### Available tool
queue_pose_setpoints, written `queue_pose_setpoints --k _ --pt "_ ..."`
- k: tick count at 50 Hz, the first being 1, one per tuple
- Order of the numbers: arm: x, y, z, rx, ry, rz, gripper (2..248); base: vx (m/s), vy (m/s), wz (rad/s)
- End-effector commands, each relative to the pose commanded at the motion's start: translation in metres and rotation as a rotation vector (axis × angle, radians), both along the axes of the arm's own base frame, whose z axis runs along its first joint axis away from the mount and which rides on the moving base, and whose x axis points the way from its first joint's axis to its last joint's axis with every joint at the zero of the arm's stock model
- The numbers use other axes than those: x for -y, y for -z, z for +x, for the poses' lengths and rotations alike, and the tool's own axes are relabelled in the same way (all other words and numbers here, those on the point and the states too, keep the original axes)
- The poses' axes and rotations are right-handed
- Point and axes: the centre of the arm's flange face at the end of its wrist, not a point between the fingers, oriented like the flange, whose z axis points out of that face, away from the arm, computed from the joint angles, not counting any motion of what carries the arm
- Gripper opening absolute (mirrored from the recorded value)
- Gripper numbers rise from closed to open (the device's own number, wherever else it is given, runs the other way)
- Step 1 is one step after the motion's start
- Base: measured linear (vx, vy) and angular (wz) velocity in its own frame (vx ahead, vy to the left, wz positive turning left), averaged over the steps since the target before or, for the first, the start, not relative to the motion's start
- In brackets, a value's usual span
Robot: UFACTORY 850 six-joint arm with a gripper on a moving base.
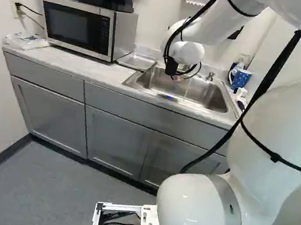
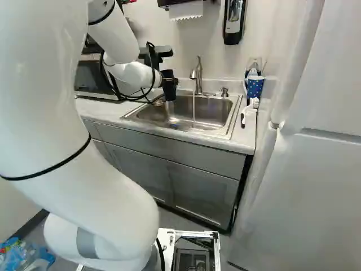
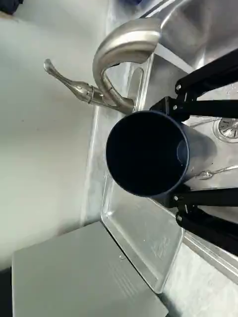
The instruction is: Rinse the cup and place it in the tray
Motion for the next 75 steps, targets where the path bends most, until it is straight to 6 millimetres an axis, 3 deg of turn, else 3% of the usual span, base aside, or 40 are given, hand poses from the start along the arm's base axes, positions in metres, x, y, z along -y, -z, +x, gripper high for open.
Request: queue_pose_setpoints --k 19,29,56,75 --pt "0.000 -0.002 0.000 0.004 0.000 0.000 126 0.000 0.000 0.000" --pt "-0.006 -0.011 0.012 0.023 -0.011 0.001 126 0.000 0.000 0.000" --pt "-0.042 -0.041 0.045 0.082 -0.073 0.007 126 0.000 0.000 0.000" --pt "-0.071 -0.040 0.068 0.087 -0.118 0.009 126 0.000 0.000 0.000"
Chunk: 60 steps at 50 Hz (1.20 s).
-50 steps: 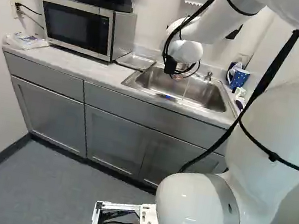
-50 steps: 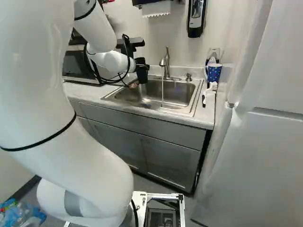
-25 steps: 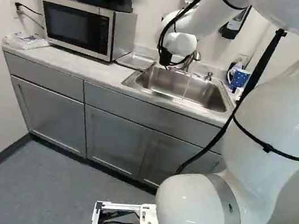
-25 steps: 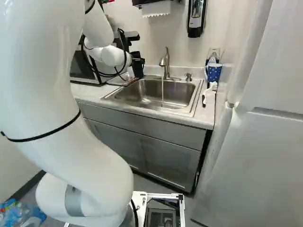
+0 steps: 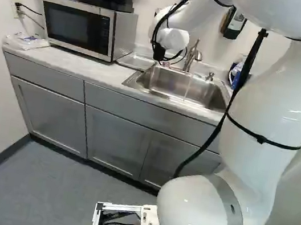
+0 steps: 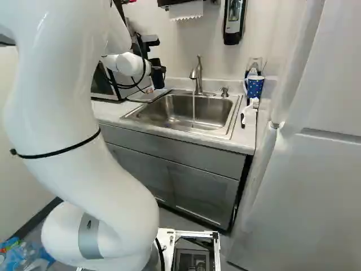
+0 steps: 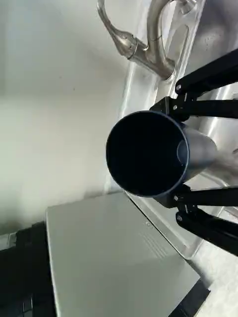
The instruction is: Rinse the cup and place it in the tray
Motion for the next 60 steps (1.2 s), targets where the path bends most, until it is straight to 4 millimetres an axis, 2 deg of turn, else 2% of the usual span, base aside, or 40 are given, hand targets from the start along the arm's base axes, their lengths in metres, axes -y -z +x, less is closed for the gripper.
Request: queue_pose_setpoints --k 36,60 --pt "-0.056 0.007 0.038 -0.027 -0.083 0.008 126 0.000 0.000 0.000" --pt "-0.069 0.014 0.055 -0.041 -0.097 0.010 126 0.000 0.000 0.000"
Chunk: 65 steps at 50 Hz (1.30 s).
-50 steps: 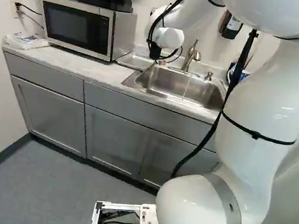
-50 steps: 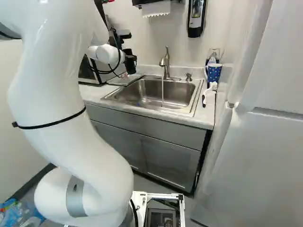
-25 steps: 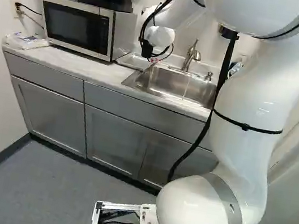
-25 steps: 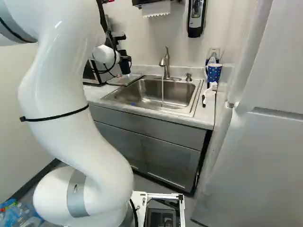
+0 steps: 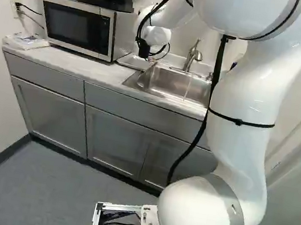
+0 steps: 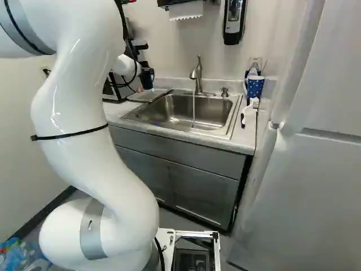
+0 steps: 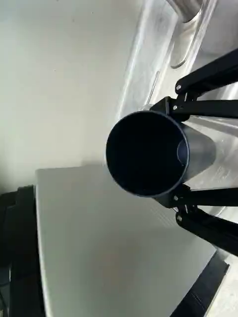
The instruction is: Rinse the cup and place it in the tray
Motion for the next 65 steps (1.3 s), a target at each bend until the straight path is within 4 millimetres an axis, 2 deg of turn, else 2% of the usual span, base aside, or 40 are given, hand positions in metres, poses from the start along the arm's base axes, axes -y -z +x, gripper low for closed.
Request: queue_pose_setpoints --k 50,65 --pt "-0.002 0.058 0.011 -0.089 0.002 -0.023 126 0.000 0.000 0.000" --pt "-0.002 0.058 0.011 -0.089 0.002 -0.023 128 0.000 0.000 0.000"
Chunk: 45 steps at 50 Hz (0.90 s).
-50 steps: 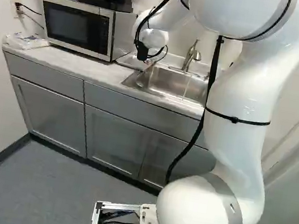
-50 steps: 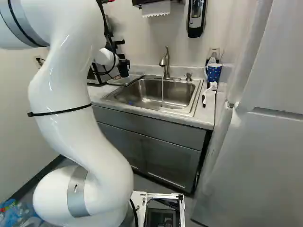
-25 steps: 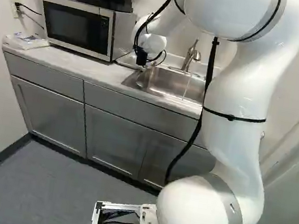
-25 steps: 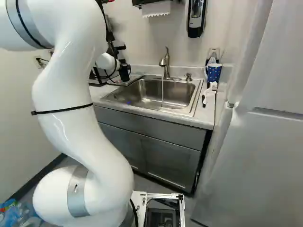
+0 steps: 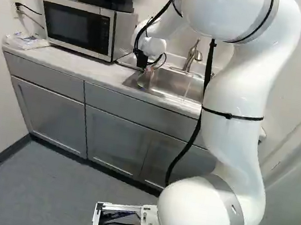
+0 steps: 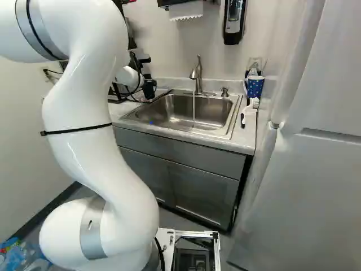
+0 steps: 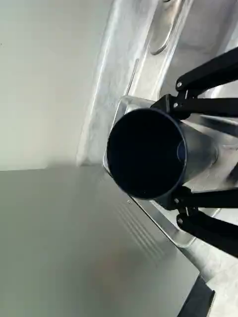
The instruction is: Rinse the cup and place it in the tray
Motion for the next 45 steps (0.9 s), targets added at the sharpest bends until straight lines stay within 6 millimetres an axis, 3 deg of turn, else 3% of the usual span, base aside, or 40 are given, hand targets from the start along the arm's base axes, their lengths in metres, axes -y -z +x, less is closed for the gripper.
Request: queue_pose_setpoints --k 1,2,6,7,12,13,17,18,45 --pt "0.000 0.000 0.000 0.000 0.000 0.000 128 0.000 0.000 0.000" --pt "0.000 0.000 0.000 0.000 0.000 0.000 155 0.000 0.000 0.000" --pt "0.000 0.000 0.000 0.000 0.000 0.000 155 0.000 0.000 0.000" --pt "0.000 0.000 0.000 0.000 0.000 0.000 189 0.000 0.000 0.000" --pt "0.000 0.000 0.000 0.000 0.000 0.000 189 0.000 0.000 0.000" --pt "0.000 0.000 0.000 0.000 0.000 0.000 224 0.000 0.000 0.000" --pt "0.000 0.000 0.000 0.000 0.000 0.000 224 0.000 0.000 0.000" --pt "0.000 0.000 0.000 0.000 0.000 0.000 247 0.000 0.000 0.000" --pt "0.001 -0.026 -0.003 0.041 0.000 0.010 247 0.000 0.000 0.000"
